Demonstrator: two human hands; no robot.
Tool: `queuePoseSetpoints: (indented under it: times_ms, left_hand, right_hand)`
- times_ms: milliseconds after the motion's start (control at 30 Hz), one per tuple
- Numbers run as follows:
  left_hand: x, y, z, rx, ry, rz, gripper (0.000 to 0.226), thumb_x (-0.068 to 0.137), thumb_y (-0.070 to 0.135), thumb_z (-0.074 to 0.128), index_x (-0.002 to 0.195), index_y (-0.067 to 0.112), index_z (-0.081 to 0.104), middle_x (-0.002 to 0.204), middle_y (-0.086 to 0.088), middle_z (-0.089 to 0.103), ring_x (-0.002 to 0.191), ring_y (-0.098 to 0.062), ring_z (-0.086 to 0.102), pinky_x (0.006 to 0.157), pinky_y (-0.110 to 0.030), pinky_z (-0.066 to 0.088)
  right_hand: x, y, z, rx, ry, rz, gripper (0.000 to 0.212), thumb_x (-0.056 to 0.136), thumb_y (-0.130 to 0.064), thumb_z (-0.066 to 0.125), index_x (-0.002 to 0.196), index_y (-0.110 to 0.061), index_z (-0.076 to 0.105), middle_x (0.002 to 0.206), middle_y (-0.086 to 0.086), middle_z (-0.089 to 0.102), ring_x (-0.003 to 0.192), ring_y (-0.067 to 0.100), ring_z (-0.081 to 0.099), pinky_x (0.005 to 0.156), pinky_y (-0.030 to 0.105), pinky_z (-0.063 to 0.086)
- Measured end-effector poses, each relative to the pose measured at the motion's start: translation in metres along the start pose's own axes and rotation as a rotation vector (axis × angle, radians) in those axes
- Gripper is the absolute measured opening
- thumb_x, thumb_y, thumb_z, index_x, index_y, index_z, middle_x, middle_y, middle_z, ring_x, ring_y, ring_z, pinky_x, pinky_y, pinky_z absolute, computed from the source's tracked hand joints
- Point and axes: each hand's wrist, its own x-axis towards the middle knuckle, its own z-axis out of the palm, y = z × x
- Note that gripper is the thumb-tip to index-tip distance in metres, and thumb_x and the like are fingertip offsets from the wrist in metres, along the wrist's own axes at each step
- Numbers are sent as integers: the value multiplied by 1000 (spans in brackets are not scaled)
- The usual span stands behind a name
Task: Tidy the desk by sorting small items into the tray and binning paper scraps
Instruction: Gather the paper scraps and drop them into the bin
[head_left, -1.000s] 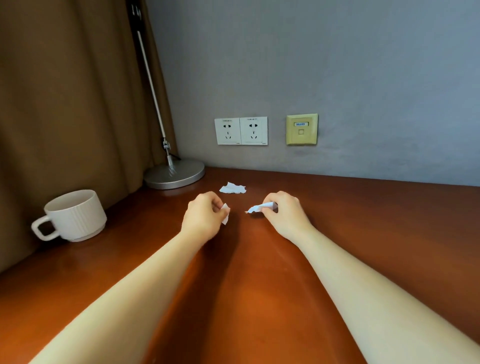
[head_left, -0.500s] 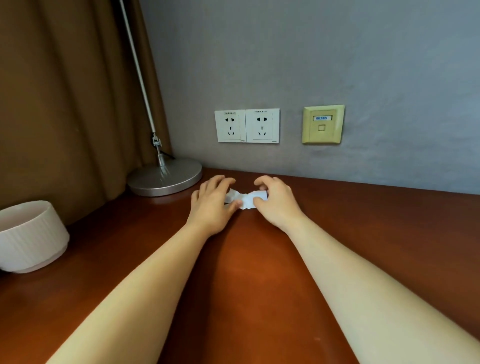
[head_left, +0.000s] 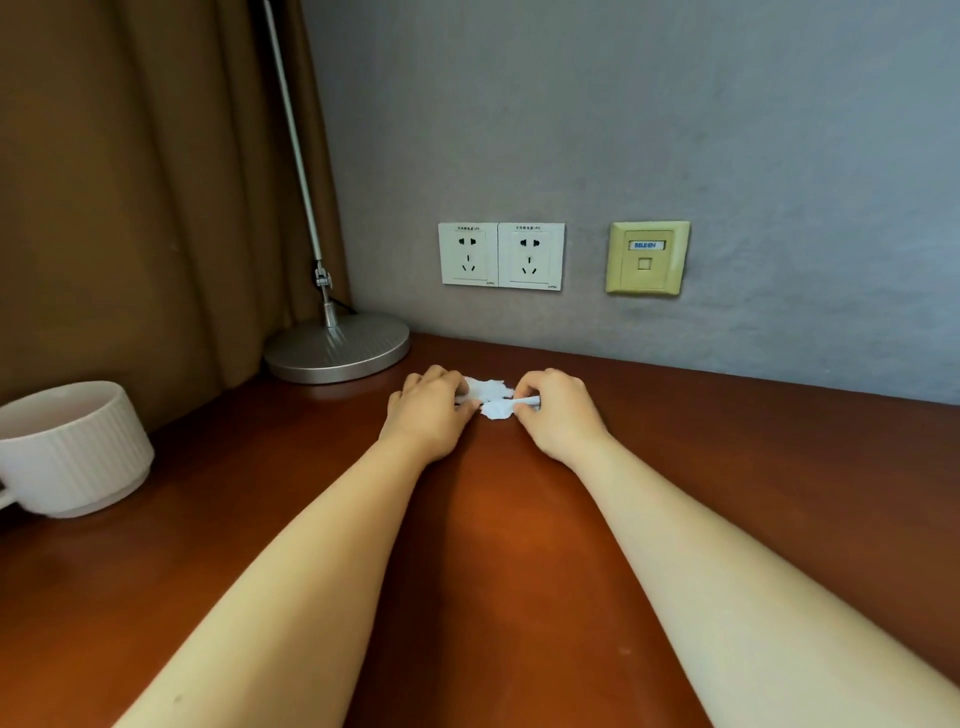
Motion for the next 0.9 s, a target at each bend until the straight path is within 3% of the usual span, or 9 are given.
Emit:
queuePoseSetpoints:
  times_ms: [167, 333, 467, 567, 667, 767, 900]
  left_hand:
    - [-18, -1, -5, -79, 52, 20, 25, 93, 35, 53, 110, 18, 56, 118, -2, 53, 114, -23, 46, 93, -37, 41]
    - [-33, -3, -7, -97, 58, 11, 23, 93, 39, 51, 103, 19, 57, 120, 0, 48, 115, -20, 45, 95, -36, 40]
    - [-35, -9, -16, -468, 195, -53, 36, 101, 21, 33, 132, 14, 50, 141, -4, 46, 134, -21, 39, 110, -34, 30]
    - [-34, -21, -17, -446, -50, 47, 43, 97, 12, 42, 139, 20, 46, 146, 1, 44, 139, -17, 35, 112, -26, 25]
    - [-31, -26, -23, -306, -323, 72, 50, 92, 23, 56, 140, 28, 44, 145, 1, 46, 134, -20, 42, 110, -30, 31]
    - [-28, -27, -30, -233, -353, 114, 55, 89, 36, 60, 140, 28, 42, 147, 4, 42, 135, -16, 39, 111, -29, 30]
    - [-32, -24, -32, -120, -264, 199, 49, 89, 40, 59, 135, 26, 47, 141, 6, 47, 129, -12, 43, 107, -26, 33]
  right_hand:
    - [-18, -1, -8, 4, 18, 26, 14, 89, -6, 54, 87, -11, 67, 88, -2, 51, 77, 14, 48, 53, 15, 31]
    - [-29, -2, -14, 23, 34, 62, 16, 89, -4, 52, 88, -9, 66, 88, -1, 53, 73, 13, 49, 51, 13, 30]
    - [-28, -2, -14, 29, 37, 79, 16, 90, -4, 51, 90, -8, 66, 86, 0, 54, 67, 10, 47, 48, 15, 30]
    - [-26, 0, -13, 33, 37, 86, 15, 91, -6, 51, 89, -8, 66, 87, 1, 57, 71, 13, 51, 49, 16, 32]
    - [-24, 1, -13, 49, 46, 100, 15, 92, -8, 51, 88, -9, 65, 87, 1, 58, 71, 14, 52, 48, 16, 31]
    - [-23, 0, -12, 54, 59, 114, 15, 93, -9, 51, 88, -10, 65, 86, 1, 58, 65, 9, 49, 47, 16, 31]
    - [-24, -1, -13, 61, 54, 119, 15, 93, -8, 51, 88, -10, 65, 89, 4, 61, 71, 14, 52, 48, 17, 32]
